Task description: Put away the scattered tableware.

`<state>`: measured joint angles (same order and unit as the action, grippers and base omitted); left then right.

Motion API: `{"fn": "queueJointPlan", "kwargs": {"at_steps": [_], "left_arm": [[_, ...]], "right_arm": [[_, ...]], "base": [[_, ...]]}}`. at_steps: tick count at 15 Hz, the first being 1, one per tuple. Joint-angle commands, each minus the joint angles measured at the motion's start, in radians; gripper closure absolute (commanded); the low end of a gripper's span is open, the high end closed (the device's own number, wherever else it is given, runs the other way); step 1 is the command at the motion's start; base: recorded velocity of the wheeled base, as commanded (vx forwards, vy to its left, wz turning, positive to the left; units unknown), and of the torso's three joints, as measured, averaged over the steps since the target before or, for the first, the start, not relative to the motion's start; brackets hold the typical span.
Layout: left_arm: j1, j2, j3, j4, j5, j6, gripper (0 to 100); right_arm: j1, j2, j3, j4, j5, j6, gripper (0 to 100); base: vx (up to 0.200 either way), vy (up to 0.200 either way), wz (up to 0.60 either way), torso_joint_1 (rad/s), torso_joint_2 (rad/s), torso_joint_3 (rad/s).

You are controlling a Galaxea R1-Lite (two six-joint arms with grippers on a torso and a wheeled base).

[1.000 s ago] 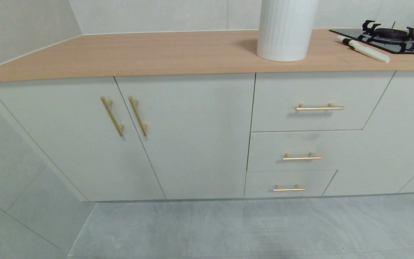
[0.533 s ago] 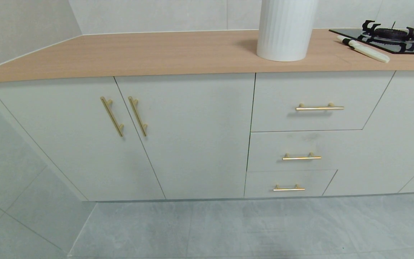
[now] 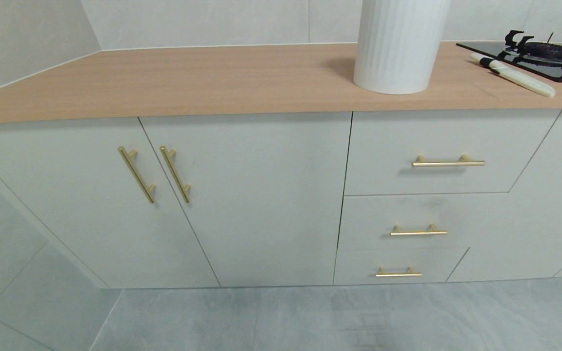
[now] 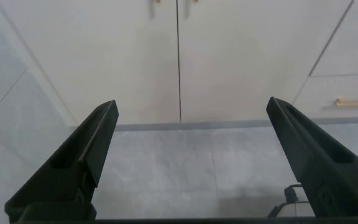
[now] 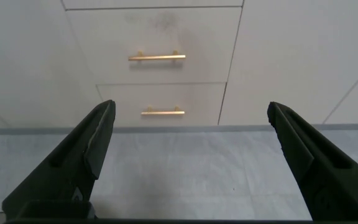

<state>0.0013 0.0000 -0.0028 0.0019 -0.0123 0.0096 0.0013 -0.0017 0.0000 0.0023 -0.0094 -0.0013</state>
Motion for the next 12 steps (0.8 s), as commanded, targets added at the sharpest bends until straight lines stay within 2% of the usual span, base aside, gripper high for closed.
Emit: {"fn": "queueJointPlan", "kwargs": {"at_steps": [1, 11, 12], "left_arm": [[0.0, 0.002, 0.0, 0.0, 0.0, 0.0, 0], [0.0, 0.002, 0.001, 0.0, 0.0, 0.0, 0], [0.0, 0.002, 0.001, 0.0, 0.0, 0.0, 0]], "right_arm": [[0.0, 0.002, 0.0, 0.001, 0.0, 0.0, 0], [0.0, 0.002, 0.0, 0.001, 0.0, 0.0, 0], [0.0, 0.003, 0.0, 0.001, 0.0, 0.0, 0]], "base": [[0.2, 0.0, 0.0, -0.002, 0.0, 0.007], [0.2, 0.0, 0.0, 0.002, 0.0, 0.003], [0.0, 0.0, 0.0, 0.0, 0.0, 0.0]]}}
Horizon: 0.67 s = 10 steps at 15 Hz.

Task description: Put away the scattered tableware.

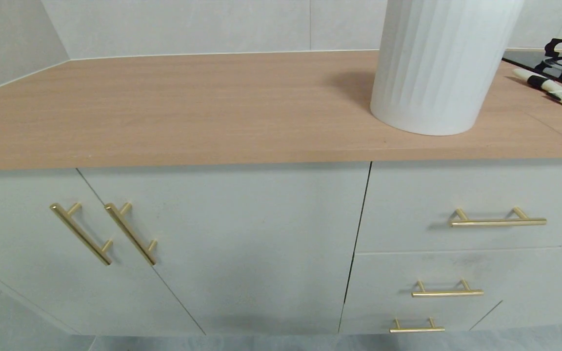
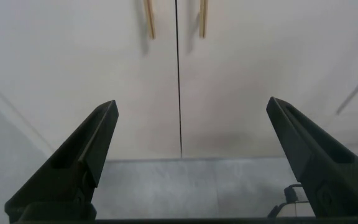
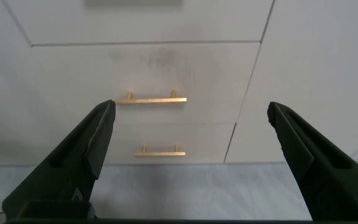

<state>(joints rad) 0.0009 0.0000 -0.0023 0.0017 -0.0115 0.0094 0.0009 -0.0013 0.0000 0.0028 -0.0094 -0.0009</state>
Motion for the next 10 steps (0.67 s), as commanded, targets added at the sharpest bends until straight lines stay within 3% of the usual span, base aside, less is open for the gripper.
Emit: {"fn": "queueJointPlan", "kwargs": {"at_steps": [1, 6, 10], "left_arm": [[0.001, 0.002, -0.001, 0.0, 0.001, 0.0, 0], [0.001, 0.002, -0.001, 0.0, -0.001, 0.001, 0], [0.001, 0.002, 0.001, 0.0, -0.001, 0.001, 0]], "right_arm": [[0.001, 0.001, 0.0, 0.0, 0.0, 0.001, 0], [0.001, 0.001, 0.0, 0.0, 0.0, -0.001, 0], [0.001, 0.001, 0.0, 0.0, 0.0, 0.001, 0]], "base": [[0.0, 0.0, 0.0, 0.0, 0.0, 0.0], [0.0, 0.0, 0.0, 0.0, 0.0, 0.0], [0.0, -0.2, 0.0, -0.001, 0.0, 0.0]]}}
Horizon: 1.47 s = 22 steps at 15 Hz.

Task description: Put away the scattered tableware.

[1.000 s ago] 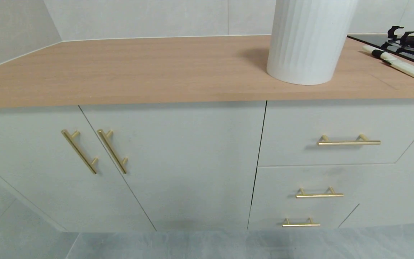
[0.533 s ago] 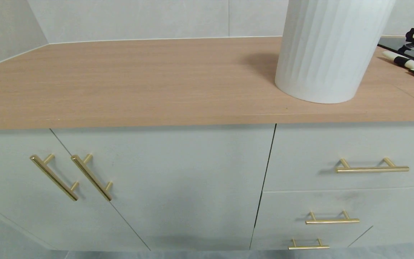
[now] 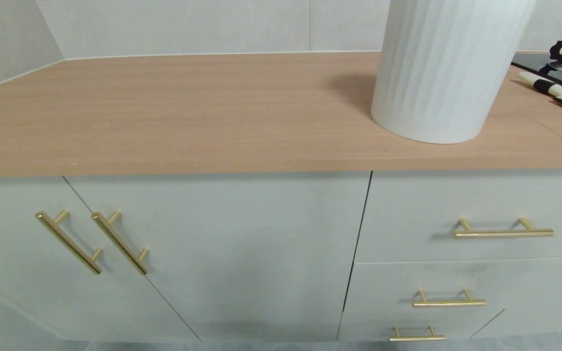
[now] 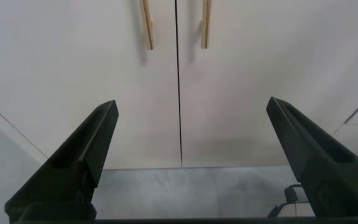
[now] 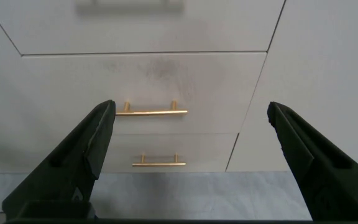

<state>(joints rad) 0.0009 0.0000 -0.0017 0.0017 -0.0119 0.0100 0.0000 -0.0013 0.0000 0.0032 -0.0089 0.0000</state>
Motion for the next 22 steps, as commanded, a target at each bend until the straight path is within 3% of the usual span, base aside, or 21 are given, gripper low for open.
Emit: {"fn": "queueJointPlan", "kwargs": {"at_steps": [1, 5, 22], "left_arm": [[0.001, 0.002, 0.0, 0.0, 0.0, -0.001, 0], [0.001, 0.002, 0.0, 0.0, 0.0, -0.001, 0], [0.001, 0.002, -0.001, 0.0, 0.001, -0.005, 0]], "right_arm": [[0.002, 0.003, 0.0, 0.0, 0.0, 0.0, 0], [0.002, 0.001, 0.0, 0.0, 0.0, 0.0, 0], [0.002, 0.001, 0.0, 0.0, 0.0, 0.0, 0]], "base": [[0.0, -0.2, 0.0, 0.002, 0.01, 0.002], [0.0, -0.2, 0.0, 0.005, 0.0, 0.004], [0.0, 0.0, 0.0, 0.0, 0.0, 0.0]]}}
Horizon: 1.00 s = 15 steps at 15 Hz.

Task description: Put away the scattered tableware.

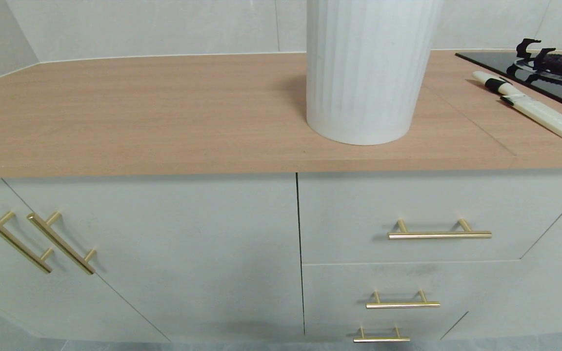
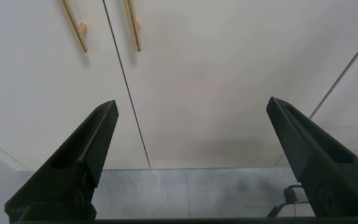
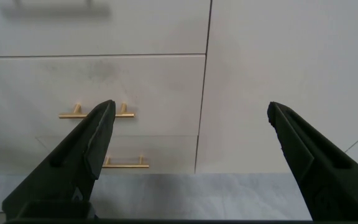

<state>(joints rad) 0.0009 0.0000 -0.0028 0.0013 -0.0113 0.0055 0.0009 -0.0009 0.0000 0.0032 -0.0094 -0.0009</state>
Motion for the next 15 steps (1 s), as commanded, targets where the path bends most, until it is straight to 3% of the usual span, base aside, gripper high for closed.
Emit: {"fn": "queueJointPlan", "kwargs": {"at_steps": [1, 6, 15], "left_arm": [[0.001, 0.002, 0.0, 0.0, -0.001, 0.001, 0], [0.001, 0.002, 0.0, 0.0, 0.001, -0.001, 0], [0.001, 0.002, 0.001, 0.0, 0.001, -0.001, 0]], "right_arm": [[0.001, 0.001, 0.0, 0.0, 0.0, -0.001, 0], [0.001, 0.002, 0.0, 0.0, 0.0, -0.001, 0], [0.001, 0.001, 0.0, 0.0, 0.0, -0.001, 0]], "base": [[0.0, 0.0, 0.0, 0.0, 0.0, 0.0], [0.0, -0.2, 0.0, 0.002, 0.0, 0.003], [0.0, 0.0, 0.0, 0.0, 0.0, 0.0]]}}
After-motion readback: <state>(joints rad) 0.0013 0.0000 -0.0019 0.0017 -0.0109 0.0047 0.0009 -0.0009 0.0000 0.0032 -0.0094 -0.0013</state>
